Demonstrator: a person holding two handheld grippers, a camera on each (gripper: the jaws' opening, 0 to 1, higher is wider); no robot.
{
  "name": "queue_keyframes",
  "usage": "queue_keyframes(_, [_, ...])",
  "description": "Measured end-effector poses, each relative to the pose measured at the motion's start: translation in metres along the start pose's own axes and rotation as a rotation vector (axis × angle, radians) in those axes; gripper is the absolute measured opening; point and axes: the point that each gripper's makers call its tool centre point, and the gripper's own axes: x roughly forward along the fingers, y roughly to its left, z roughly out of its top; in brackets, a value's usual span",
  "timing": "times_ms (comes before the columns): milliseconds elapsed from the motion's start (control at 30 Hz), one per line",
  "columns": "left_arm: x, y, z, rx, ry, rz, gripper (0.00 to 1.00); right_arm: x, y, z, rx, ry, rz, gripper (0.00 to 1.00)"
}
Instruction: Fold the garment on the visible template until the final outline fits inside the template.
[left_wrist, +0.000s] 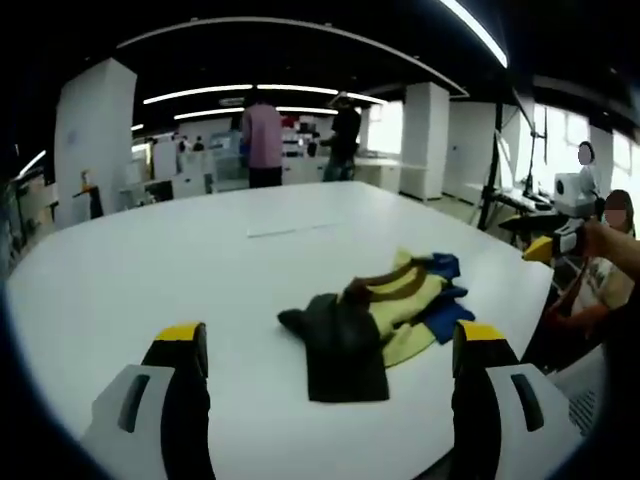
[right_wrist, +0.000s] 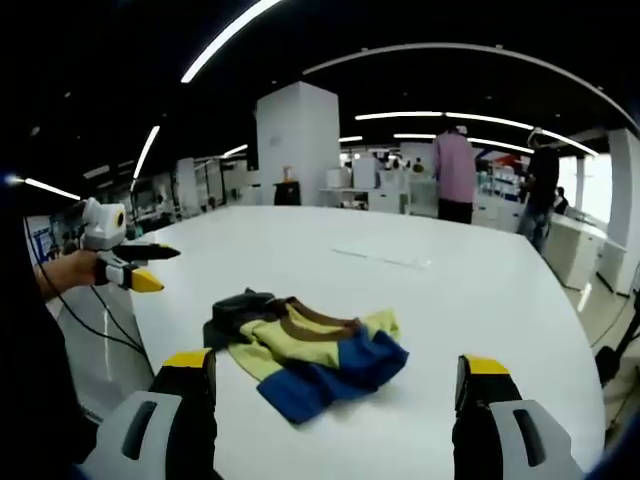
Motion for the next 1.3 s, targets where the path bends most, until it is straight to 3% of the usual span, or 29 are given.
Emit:
queue_keyframes(700, [-0.006,-0.016,0.008,0.001,0.018,0.000,0.99,-0.011,-0.002,0.009,-0.001,0.014,0.037,0.99])
queue_keyframes(933, [-0.007,-0.018,0.021,-0.022,-0.042,-0.011,0.98,-0.011,-0.005,0.010,-0.003,0.005,0.042,0.97])
queue_keyframes(1300, [-0.008,-0.017,0.017,-0.019,-0.027,-0.006,0.95,-0.013,-0.011,0.007,-0.002,0.006,0.045,0.96])
